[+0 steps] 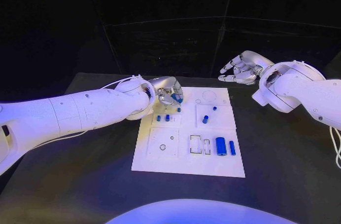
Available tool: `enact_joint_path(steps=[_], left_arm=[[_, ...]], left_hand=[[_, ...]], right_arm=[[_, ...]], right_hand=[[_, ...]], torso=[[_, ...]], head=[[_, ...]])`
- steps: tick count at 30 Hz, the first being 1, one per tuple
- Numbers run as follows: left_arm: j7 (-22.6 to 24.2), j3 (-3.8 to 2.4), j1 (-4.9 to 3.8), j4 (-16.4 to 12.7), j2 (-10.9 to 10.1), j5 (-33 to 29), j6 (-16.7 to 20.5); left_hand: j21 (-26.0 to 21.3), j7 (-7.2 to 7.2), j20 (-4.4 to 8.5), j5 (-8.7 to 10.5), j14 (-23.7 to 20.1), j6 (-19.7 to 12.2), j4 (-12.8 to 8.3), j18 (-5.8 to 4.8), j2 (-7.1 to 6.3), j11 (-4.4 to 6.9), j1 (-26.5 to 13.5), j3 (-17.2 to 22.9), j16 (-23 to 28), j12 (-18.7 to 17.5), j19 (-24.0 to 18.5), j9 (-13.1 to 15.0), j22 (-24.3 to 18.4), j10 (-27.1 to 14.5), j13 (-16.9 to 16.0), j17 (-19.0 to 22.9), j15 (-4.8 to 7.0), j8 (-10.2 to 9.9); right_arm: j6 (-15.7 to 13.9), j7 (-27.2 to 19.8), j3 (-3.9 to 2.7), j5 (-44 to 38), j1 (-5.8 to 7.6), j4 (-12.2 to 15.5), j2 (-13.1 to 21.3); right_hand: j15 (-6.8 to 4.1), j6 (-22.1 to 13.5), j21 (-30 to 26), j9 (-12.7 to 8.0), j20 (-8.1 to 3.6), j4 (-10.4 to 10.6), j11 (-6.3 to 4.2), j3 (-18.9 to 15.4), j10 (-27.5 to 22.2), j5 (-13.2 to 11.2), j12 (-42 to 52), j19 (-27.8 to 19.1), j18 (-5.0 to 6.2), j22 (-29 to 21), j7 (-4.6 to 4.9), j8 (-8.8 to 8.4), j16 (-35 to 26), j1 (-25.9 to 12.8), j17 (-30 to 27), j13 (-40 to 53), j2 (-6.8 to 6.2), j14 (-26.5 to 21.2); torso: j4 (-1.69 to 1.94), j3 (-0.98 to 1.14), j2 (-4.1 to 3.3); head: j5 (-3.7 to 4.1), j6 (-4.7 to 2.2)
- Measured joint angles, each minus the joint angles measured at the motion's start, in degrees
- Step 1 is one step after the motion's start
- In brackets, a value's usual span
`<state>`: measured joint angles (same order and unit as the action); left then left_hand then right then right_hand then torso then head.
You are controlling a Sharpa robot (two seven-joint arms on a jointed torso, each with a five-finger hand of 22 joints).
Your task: Assemble the parts on the task board
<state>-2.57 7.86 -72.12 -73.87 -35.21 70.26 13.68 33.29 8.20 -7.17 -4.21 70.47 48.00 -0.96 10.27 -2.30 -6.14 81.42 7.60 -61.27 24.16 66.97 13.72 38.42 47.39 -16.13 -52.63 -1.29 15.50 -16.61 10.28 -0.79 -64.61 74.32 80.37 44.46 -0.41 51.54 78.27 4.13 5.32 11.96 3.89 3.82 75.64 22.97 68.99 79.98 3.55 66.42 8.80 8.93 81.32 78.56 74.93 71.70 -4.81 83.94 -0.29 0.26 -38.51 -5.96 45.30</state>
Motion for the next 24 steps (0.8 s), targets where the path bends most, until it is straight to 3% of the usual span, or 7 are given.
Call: enact_joint_path(steps=[5,10,11,19,21,24], left_arm=[[0.3,0.0,0.0,1.9,2.0,5.9,-3.0],[0.3,0.14,0.03,3.8,3.4,9.9,-5.5],[0.3,0.17,0.04,4.0,3.7,10.4,-5.8],[0.3,0.32,0.05,5.4,5.3,13.3,-7.8],[0.2,0.34,0.05,5.7,5.6,13.6,-8.1],[0.2,0.37,0.05,6.0,5.9,14.1,-8.6]], left_hand=[[2.8,-0.95,1.14,0.0,8.0,2.1,0.3,0.0,-0.54,0.92,-0.5,-0.3,-10.0,-1.0,5.1,-2.1,1.4,1.7,3.1,-9.4,1.2,-1.8],[10.6,-1.23,1.77,0.0,11.6,3.9,0.7,-0.32,-0.74,1.43,-0.7,-0.2,-15.0,-1.8,9.6,-3.6,8.3,4.0,5.4,-14.7,1.74,-3.1],[11.9,-1.13,1.83,0.0,12.0,4.1,0.7,-1.01,-0.74,1.45,-0.7,-0.2,-15.6,-1.9,10.3,-3.8,9.5,4.3,5.7,-15.3,1.79,-3.1],[16.5,-1.15,2.04,0.0,13.0,5.3,1.0,-1.01,-1.0,1.65,-1.0,0.1,-16.8,-2.9,12.2,-4.8,13.7,5.8,7.2,-16.6,1.97,-3.9],[17.5,-1.19,2.11,0.0,13.2,6.0,1.2,-1.89,-1.0,1.65,-1.0,0.3,-17.2,-3.2,12.7,-4.9,14.7,6.4,7.6,-16.8,1.78,-4.2],[19.0,-1.15,2.07,0.0,13.2,6.9,1.0,-1.88,-0.56,1.78,-0.6,1.1,-17.5,-3.7,13.3,-5.2,16.1,7.5,8.1,-17.0,1.78,-4.2]], right_arm=[[0.0,0.0,0.0,0.0,0.0,0.0,-0.1],[0.1,0.0,0.01,0.0,0.0,-0.1,-0.3],[0.1,0.0,0.01,0.0,0.0,-0.1,-0.4],[0.1,-0.1,0.01,0.0,0.0,-0.2,-0.5],[0.1,-0.1,0.0,0.0,-0.01,-0.2,-0.6],[0.1,-0.1,0.0,0.0,-0.01,-0.2,-0.6]], right_hand=[[0.0,0.0,0.0,0.0,0.0,0.0,0.0,0.0,0.0,0.0,0.0,0.0,0.0,0.0,0.0,0.0,0.0,0.0,0.0,0.0,0.0,0.0],[0.0,0.0,0.0,0.0,0.0,0.0,0.0,0.0,0.0,0.0,0.0,0.0,0.0,0.0,0.0,0.0,0.0,0.0,0.0,0.0,0.0,0.0],[0.0,0.0,0.0,0.0,0.0,0.0,0.0,0.0,0.0,0.0,0.0,0.0,0.0,0.0,0.0,0.0,0.0,0.0,0.0,0.0,0.0,0.0],[0.0,0.0,0.0,0.0,0.0,0.0,0.0,0.0,0.0,0.0,0.0,0.0,0.0,0.0,0.0,0.0,0.0,0.0,0.0,0.0,0.0,0.0],[0.0,0.0,0.0,0.0,0.0,0.0,0.0,0.0,0.0,0.0,0.0,0.0,0.0,0.0,0.0,0.0,0.0,0.0,0.0,0.0,0.0,0.0],[0.0,0.0,0.0,0.0,0.0,0.0,0.0,0.0,0.0,0.0,0.0,0.0,0.0,0.0,0.0,0.0,0.0,0.0,0.0,0.0,0.0,0.0]], torso=[[-0.02,-0.01,-0.01],[-0.02,-0.01,-0.01],[-0.02,-0.01,-0.01],[0.02,-0.04,-0.01],[0.03,-0.03,-0.01],[0.03,-0.02,-0.01]], head=[[-0.01,0.01],[0.05,0.02],[0.09,0.02],[0.14,0.14],[0.09,0.18],[0.08,0.24]])
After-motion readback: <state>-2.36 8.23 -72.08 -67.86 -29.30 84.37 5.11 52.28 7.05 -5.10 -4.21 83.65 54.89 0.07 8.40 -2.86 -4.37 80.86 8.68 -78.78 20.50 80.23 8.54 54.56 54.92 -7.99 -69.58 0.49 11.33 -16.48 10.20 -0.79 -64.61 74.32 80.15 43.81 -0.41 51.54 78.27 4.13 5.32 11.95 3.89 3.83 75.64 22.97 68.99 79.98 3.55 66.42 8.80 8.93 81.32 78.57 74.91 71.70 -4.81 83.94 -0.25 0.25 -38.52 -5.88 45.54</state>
